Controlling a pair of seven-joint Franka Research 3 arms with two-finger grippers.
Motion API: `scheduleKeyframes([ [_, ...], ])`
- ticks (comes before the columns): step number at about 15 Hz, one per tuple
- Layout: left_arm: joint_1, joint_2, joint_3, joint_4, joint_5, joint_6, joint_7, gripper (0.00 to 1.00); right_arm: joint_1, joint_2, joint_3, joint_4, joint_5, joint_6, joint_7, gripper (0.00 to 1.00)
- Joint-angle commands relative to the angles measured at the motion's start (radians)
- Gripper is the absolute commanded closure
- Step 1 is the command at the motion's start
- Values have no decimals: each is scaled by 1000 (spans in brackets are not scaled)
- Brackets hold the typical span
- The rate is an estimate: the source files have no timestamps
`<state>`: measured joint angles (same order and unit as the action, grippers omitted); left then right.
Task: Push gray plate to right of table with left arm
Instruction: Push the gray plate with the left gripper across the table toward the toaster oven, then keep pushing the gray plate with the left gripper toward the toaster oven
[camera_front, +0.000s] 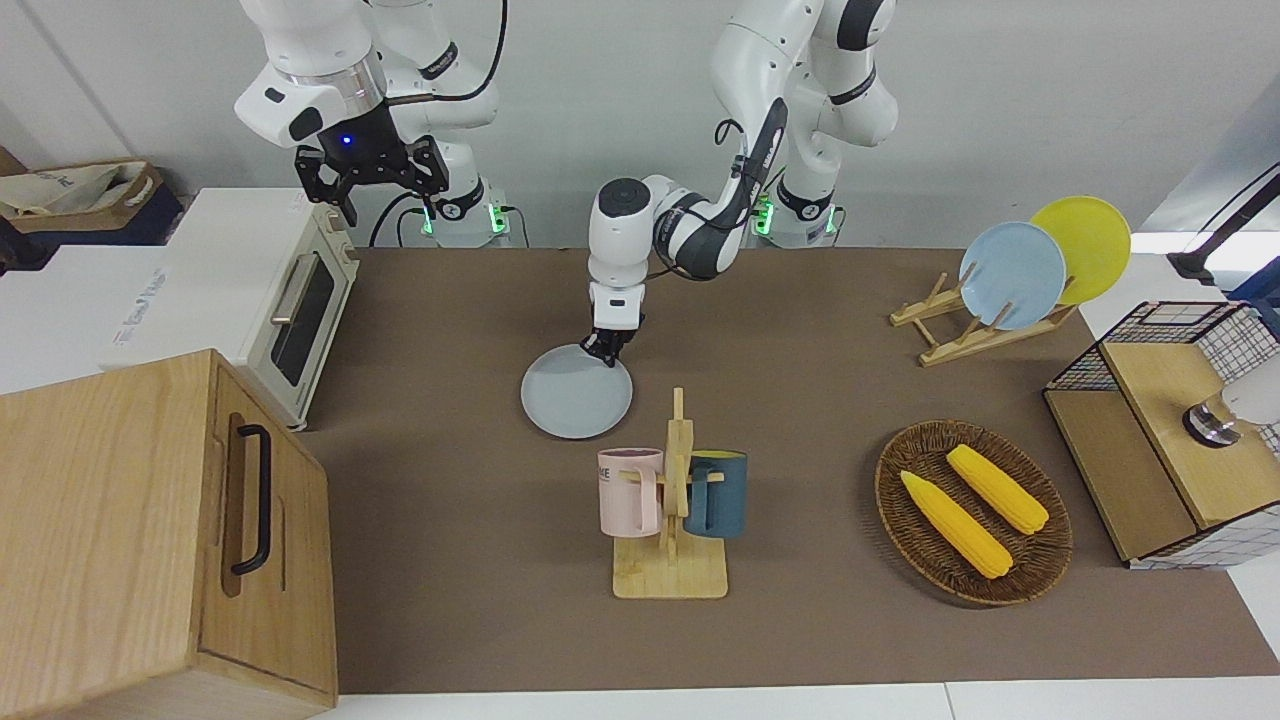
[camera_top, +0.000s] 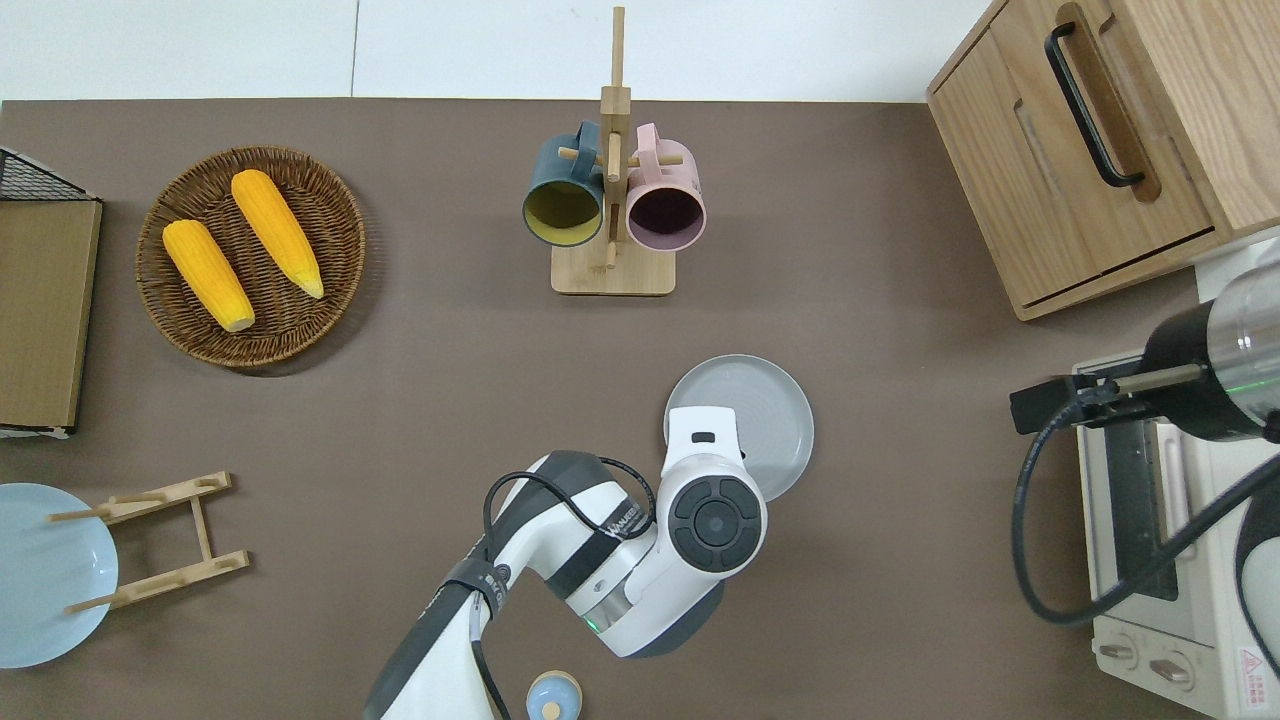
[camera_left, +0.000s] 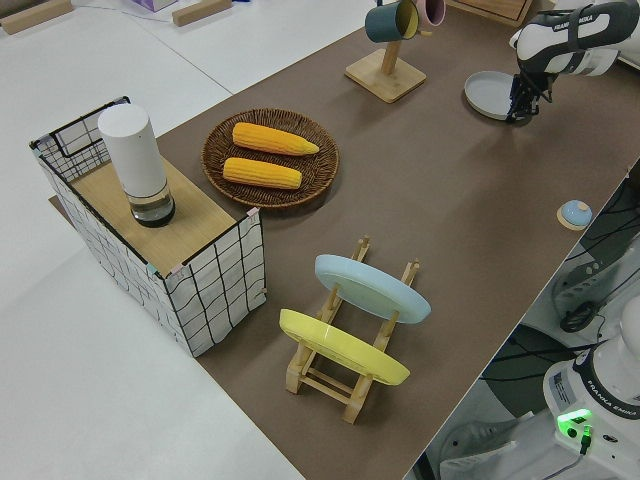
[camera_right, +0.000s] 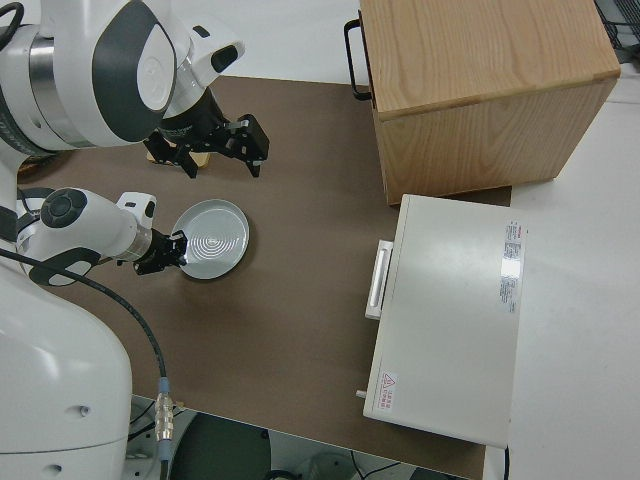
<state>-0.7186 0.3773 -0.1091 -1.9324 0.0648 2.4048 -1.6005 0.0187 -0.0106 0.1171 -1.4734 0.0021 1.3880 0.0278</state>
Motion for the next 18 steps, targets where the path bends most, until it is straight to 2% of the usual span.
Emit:
scheduleKeyframes([
  [1,-65,63,8,50,24,-29,-59,1000,-20,-6,15,4,10,-12,1,17],
  [6,-122,138,8,159,50,-48,-147,1000,-20,-6,13,4,10,-12,0,17],
  [10,-168,230,9,311,50,-124,-188,1000,-20,-6,15,4,10,-12,0,17],
  [17,-199,244,11,342,52,-133,-202,1000,-20,-6,15,4,10,-12,1,17],
  [18,-199,242,11,343,64,-133,-200,901,-20,-6,15,4,10,-12,1,17],
])
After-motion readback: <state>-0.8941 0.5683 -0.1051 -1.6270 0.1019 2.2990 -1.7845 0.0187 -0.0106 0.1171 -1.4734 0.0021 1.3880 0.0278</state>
